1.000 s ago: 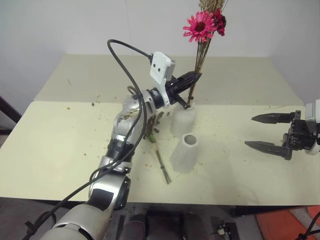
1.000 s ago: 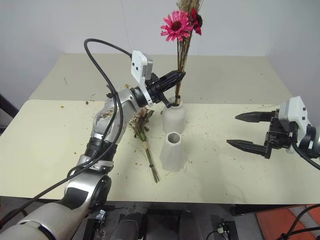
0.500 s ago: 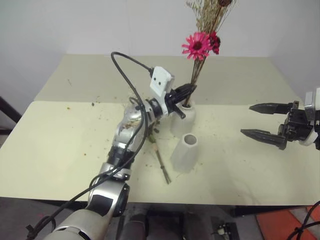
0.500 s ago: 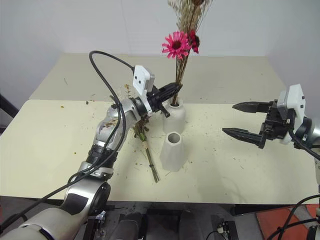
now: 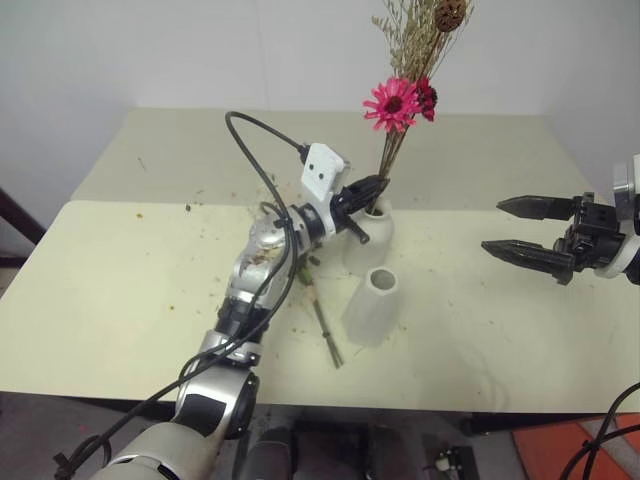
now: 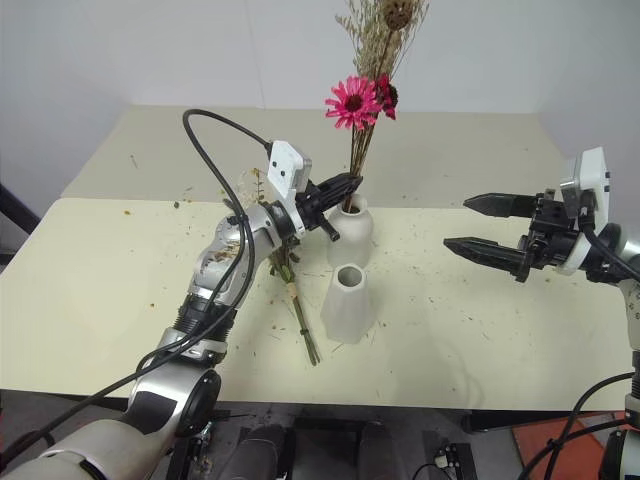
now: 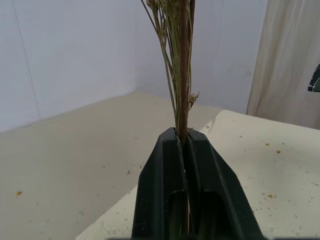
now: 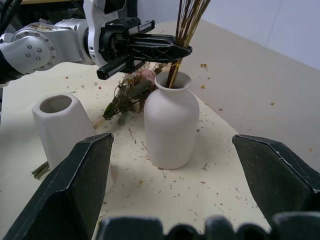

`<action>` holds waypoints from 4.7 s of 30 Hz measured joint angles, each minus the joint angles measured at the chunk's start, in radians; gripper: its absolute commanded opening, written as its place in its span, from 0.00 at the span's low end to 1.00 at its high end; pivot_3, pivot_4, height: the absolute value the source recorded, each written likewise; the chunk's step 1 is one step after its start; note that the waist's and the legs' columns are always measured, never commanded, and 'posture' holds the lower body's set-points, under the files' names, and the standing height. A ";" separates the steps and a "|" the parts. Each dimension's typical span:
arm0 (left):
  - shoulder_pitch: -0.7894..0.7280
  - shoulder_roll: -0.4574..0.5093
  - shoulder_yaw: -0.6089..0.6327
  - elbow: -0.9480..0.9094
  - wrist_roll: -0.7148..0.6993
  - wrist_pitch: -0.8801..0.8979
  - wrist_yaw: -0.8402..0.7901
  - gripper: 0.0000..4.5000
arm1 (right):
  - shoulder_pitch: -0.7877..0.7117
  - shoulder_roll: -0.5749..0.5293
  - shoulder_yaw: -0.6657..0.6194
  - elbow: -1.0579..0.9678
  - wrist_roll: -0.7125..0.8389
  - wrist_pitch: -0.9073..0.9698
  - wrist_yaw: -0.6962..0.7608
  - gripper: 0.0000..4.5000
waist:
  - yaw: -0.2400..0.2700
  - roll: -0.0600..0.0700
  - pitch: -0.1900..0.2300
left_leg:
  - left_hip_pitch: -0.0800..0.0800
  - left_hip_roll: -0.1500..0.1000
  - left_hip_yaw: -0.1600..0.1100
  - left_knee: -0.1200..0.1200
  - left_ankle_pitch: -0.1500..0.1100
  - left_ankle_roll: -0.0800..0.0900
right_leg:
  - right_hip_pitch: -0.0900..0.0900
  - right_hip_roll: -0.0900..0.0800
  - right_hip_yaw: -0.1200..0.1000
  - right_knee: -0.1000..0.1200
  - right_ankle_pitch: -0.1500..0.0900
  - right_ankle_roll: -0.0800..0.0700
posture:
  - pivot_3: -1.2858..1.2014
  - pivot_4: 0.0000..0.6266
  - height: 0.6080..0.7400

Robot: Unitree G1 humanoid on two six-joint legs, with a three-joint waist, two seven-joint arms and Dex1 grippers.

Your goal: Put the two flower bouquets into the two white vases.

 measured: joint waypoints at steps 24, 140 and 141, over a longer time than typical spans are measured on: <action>0.059 0.123 -0.016 -0.224 -0.022 0.168 -0.031 0.99 | -0.022 0.026 0.009 0.032 -0.012 -0.026 0.002 1.00 | -0.007 0.000 0.000 | 0.000 0.001 0.000 0.000 0.000 0.000 | 0.000 0.001 0.000 0.001 0.000 0.000 | 0.52 0.24 1.00; -0.068 0.435 0.101 -0.669 -0.882 0.647 0.192 0.03 | -0.147 -0.205 0.508 0.280 0.187 -0.546 0.296 1.00 | -0.013 0.001 0.000 | 0.001 -0.003 0.001 0.004 -0.001 0.002 | -0.001 -0.001 0.009 0.002 0.001 0.003 | 0.52 0.24 1.00; -0.074 0.423 0.092 -0.661 -0.871 0.641 0.180 0.03 | -0.146 -0.205 0.508 0.281 0.187 -0.546 0.296 1.00 | -0.014 0.001 0.000 | 0.001 -0.002 0.001 0.004 -0.001 0.002 | -0.001 -0.001 0.009 0.002 0.001 0.003 | 0.52 0.24 1.00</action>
